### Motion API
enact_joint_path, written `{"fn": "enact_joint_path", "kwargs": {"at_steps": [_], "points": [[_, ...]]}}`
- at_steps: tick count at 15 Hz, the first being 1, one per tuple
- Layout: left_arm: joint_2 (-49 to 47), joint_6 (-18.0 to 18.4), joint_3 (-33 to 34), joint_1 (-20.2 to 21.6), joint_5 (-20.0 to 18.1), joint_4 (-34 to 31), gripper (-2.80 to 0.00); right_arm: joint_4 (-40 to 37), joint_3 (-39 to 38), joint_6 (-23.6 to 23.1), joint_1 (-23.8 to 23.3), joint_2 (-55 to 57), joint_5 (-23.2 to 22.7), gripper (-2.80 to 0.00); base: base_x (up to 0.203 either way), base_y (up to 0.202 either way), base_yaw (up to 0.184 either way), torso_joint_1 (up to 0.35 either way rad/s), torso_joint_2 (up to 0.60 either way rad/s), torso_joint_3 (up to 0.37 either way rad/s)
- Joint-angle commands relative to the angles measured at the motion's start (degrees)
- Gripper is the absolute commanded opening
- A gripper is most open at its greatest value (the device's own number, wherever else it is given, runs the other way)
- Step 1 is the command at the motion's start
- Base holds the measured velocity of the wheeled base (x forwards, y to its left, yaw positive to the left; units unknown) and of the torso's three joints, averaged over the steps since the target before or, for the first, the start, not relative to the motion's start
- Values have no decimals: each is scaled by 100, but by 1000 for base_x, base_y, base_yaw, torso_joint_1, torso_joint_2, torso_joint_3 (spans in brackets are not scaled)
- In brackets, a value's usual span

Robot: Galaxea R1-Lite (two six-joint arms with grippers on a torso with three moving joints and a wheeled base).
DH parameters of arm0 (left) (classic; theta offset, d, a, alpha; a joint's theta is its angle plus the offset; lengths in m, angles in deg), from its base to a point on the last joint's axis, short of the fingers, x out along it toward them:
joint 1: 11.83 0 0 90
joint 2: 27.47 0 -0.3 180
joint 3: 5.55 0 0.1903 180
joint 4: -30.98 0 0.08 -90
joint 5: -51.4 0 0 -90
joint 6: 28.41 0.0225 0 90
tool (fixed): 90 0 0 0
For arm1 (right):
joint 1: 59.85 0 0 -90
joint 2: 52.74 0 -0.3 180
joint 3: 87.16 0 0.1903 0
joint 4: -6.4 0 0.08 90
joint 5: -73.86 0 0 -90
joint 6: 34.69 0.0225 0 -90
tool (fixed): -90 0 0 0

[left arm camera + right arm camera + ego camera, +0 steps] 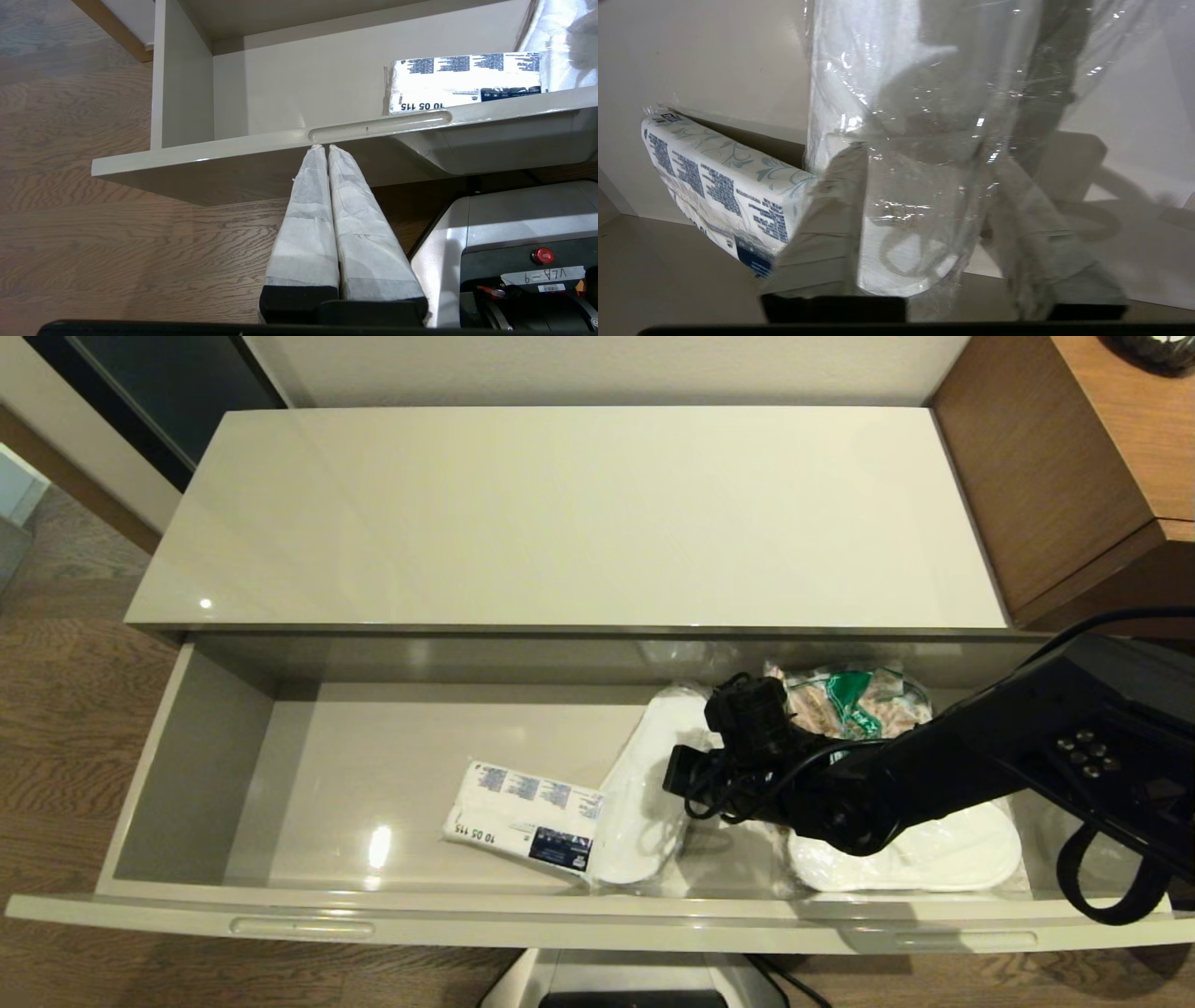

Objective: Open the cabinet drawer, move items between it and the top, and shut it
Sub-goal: Take out the disposable slippers from the drawer

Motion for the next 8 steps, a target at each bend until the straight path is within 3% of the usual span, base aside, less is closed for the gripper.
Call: {"fn": "enact_joint_path", "kwargs": {"at_steps": [1, 8], "points": [[-9, 8, -2, 1, -1, 4, -280, 15, 1, 22, 2, 9, 3, -280, 0, 0, 0, 0, 0, 0], [-9, 8, 0, 1, -1, 4, -280, 15, 1, 22, 2, 9, 3, -280, 0, 0, 0, 0, 0, 0]]}}
